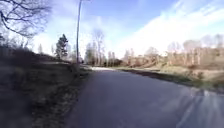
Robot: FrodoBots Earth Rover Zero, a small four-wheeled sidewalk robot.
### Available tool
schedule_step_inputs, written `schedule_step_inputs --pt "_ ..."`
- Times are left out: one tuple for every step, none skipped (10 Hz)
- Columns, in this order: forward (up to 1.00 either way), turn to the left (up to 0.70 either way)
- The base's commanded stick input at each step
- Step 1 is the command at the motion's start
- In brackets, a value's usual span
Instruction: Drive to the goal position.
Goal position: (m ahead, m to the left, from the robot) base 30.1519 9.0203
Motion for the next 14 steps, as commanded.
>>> schedule_step_inputs --pt "1.00 0.00" --pt "1.00 0.00" --pt "1.00 0.00" --pt "1.00 0.00" --pt "1.00 0.00" --pt "1.00 0.00" --pt "1.00 0.00" --pt "1.00 0.01" --pt "1.00 0.09" --pt "1.00 0.28" --pt "1.00 0.38" --pt "1.00 0.18" --pt "1.00 0.00" --pt "1.00 0.00"
